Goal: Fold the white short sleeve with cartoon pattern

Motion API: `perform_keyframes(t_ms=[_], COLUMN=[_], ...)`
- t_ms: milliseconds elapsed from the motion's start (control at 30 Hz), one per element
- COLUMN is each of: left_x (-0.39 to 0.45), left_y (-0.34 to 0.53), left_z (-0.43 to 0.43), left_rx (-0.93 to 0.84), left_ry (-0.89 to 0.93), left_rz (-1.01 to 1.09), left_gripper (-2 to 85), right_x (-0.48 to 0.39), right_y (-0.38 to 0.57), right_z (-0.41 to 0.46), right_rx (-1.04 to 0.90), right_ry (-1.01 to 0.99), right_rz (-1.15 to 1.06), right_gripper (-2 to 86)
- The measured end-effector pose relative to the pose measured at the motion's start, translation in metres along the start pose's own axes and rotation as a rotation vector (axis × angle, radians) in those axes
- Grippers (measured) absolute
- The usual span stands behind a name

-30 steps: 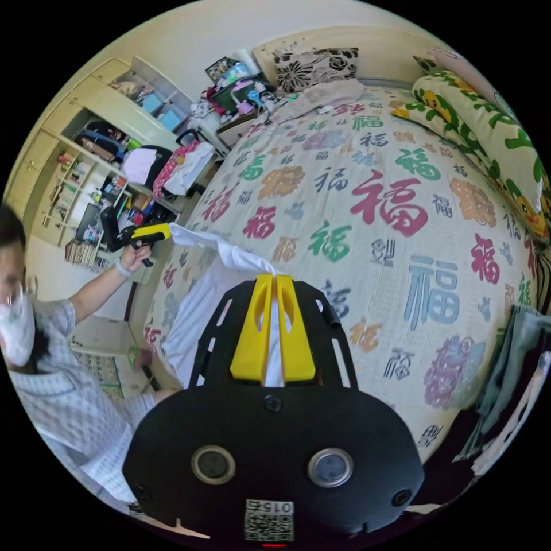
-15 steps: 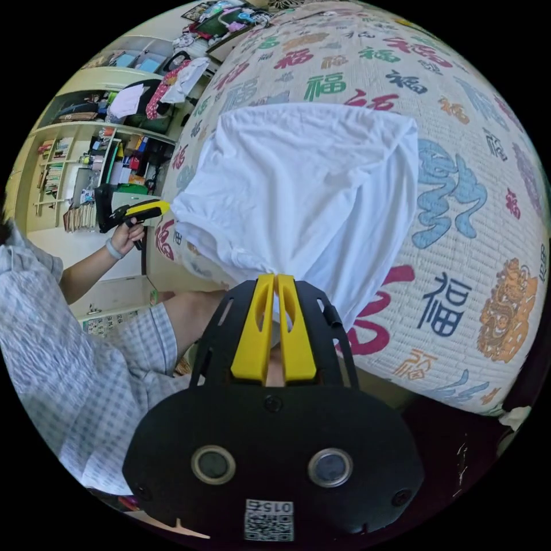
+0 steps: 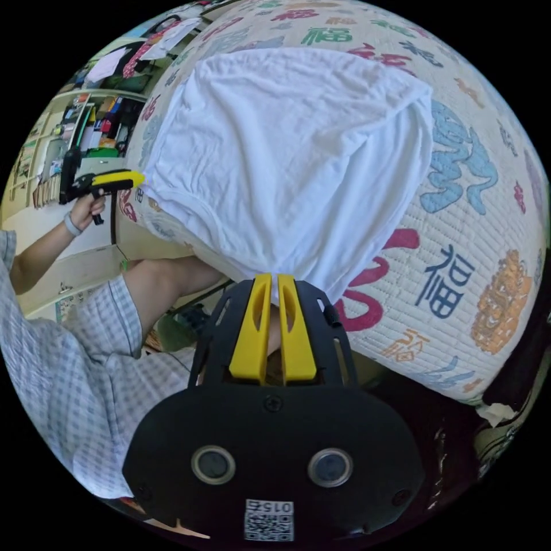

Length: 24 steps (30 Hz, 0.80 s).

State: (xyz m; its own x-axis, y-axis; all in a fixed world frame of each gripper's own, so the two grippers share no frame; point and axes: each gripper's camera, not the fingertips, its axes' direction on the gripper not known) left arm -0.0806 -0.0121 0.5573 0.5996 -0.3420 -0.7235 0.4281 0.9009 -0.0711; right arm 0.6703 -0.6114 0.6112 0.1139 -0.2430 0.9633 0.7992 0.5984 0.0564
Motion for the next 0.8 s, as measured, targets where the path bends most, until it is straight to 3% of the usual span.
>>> perform_keyframes(t_ms=[167, 267, 400, 533, 633, 800], left_x=[0.026, 0.032, 0.029, 0.027, 0.021, -0.024], left_y=[-0.030, -0.049, -0.045, -0.025, -0.032, -0.063], left_z=[-0.027, -0.014, 0.021, 0.042, 0.032, -0.033], left_rx=[0.091, 0.094, 0.005, -0.096, -0.126, 0.113], left_ry=[-0.053, -0.005, 0.000, -0.072, -0.045, -0.057], left_rz=[0.077, 0.055, 0.038, 0.068, 0.038, -0.102], left_gripper=[6.7, 5.2, 3.7, 3.2, 4.6, 8.9], right_x=[-0.027, -0.037, -0.030, -0.030, -0.013, 0.051], right_y=[-0.027, -0.051, -0.063, -0.066, -0.077, -0.090], right_z=[-0.014, 0.005, 0.052, 0.059, 0.049, -0.039], right_rx=[0.056, 0.042, -0.103, -0.071, -0.096, 0.203], right_ry=[0.150, 0.137, 0.168, 0.222, 0.133, 0.173], right_rz=[-0.049, -0.060, -0.041, -0.061, -0.007, 0.154], right_gripper=[1.4, -0.5, -0.9, -0.9, -0.6, 2.9])
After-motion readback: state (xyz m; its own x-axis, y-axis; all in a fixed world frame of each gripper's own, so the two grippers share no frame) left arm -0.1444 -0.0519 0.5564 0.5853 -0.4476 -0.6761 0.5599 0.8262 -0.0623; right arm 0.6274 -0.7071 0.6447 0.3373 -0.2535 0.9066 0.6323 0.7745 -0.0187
